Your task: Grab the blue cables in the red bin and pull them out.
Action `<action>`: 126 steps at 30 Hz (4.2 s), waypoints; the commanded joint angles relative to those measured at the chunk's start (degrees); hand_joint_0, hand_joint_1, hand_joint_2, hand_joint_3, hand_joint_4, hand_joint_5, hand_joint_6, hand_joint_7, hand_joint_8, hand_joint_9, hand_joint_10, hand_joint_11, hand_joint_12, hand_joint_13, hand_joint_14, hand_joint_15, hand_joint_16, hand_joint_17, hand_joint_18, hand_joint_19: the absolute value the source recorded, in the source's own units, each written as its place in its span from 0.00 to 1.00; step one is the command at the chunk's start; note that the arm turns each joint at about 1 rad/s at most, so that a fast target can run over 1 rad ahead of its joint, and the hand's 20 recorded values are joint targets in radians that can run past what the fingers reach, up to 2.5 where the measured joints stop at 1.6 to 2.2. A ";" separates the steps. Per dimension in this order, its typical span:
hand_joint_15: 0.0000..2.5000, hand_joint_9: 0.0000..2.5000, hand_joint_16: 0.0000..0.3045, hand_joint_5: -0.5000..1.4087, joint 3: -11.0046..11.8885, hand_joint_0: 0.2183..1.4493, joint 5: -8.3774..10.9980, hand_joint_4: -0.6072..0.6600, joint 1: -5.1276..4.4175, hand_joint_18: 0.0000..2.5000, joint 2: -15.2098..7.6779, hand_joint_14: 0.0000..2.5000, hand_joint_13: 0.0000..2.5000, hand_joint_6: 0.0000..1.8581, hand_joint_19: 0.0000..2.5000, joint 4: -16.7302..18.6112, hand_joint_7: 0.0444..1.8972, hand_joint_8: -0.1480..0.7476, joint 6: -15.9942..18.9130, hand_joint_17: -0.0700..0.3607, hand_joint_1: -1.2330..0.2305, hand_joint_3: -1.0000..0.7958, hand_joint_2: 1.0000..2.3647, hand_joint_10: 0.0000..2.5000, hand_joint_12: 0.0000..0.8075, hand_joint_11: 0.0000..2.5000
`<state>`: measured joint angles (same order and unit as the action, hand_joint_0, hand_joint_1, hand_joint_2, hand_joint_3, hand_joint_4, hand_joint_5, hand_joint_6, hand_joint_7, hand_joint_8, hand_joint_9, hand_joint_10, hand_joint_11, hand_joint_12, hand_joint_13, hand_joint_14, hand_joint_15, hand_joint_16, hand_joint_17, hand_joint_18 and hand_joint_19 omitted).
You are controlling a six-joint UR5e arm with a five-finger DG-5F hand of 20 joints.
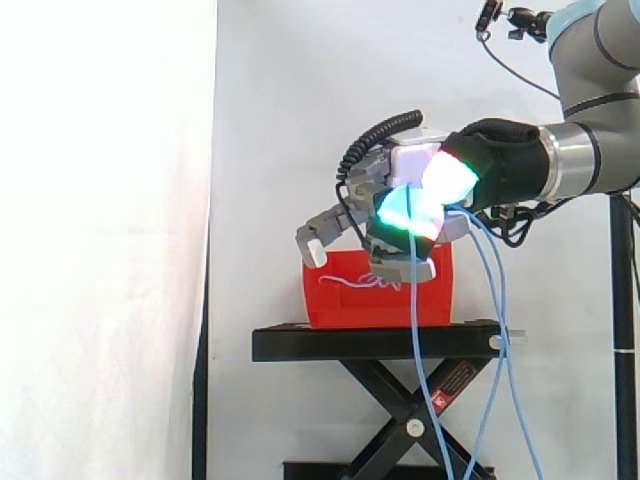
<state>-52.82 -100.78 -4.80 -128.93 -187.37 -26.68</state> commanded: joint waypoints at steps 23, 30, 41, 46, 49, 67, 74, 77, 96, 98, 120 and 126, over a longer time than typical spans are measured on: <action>0.00 0.12 0.14 0.60 -0.01 0.46 0.05 0.58 -0.39 0.42 0.26 1.00 0.42 0.49 0.39 -0.01 0.13 0.54 -0.08 0.38 0.22 0.00 0.00 0.09 0.46 0.49; 0.00 0.14 0.15 0.61 -0.01 0.42 0.05 0.60 -0.39 0.43 0.26 1.00 0.43 0.48 0.33 0.08 0.13 0.55 -0.08 0.41 0.26 0.00 0.00 0.10 0.47 0.48; 0.00 0.07 0.16 0.59 0.08 0.41 0.05 0.59 -0.65 0.42 0.26 1.00 0.44 0.57 0.31 0.08 0.10 0.57 -0.08 0.41 0.26 0.00 0.00 0.60 0.49 0.31; 0.00 0.06 0.16 0.58 0.08 0.40 0.05 0.59 -0.74 0.42 0.26 1.00 0.43 0.57 0.31 0.08 0.10 0.57 0.01 0.41 0.26 0.00 0.00 0.66 0.48 0.28; 0.00 0.07 0.16 0.58 0.08 0.40 0.05 0.59 -0.74 0.42 0.26 1.00 0.43 0.58 0.31 0.16 0.09 0.58 0.01 0.42 0.26 0.00 0.00 0.68 0.49 0.27; 0.01 0.22 0.25 0.68 0.08 0.29 0.05 0.69 -0.65 0.51 0.26 1.00 0.50 0.41 0.18 -0.01 0.17 0.71 0.01 0.55 0.36 0.00 0.00 0.55 0.61 0.35; 0.03 0.28 0.25 0.72 0.08 0.29 0.05 0.68 -0.74 0.55 0.26 1.00 0.53 0.36 0.22 0.08 0.21 0.69 -0.08 0.55 0.34 0.00 0.00 0.48 0.60 0.38; 0.05 0.30 0.24 0.74 0.08 0.30 0.05 0.68 -0.74 0.55 0.26 1.00 0.53 0.34 0.24 0.08 0.22 0.69 -0.08 0.54 0.32 0.00 0.00 0.46 0.60 0.39; 0.10 0.33 0.14 0.73 0.08 0.55 0.05 0.65 -0.83 0.53 0.26 1.00 0.48 0.36 0.49 0.16 0.25 0.57 -0.08 0.39 0.24 0.02 0.00 0.27 0.47 0.51; 0.09 0.32 0.15 0.72 0.08 0.55 0.05 0.65 -0.83 0.53 0.26 1.00 0.48 0.37 0.48 0.16 0.24 0.57 -0.08 0.39 0.24 0.03 0.00 0.27 0.46 0.51; 0.08 0.29 0.14 0.59 0.17 0.61 0.05 0.65 -0.91 0.50 0.26 1.00 0.46 0.59 0.48 0.16 0.12 0.55 0.27 0.38 0.16 0.11 0.01 0.31 0.45 0.49; 0.08 0.29 0.14 0.59 0.17 0.62 0.05 0.65 -0.91 0.49 0.26 1.00 0.45 0.61 0.48 0.16 0.11 0.56 0.27 0.38 0.16 0.14 0.01 0.31 0.45 0.48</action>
<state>-52.65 -100.72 -5.71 -128.67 -187.21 -26.41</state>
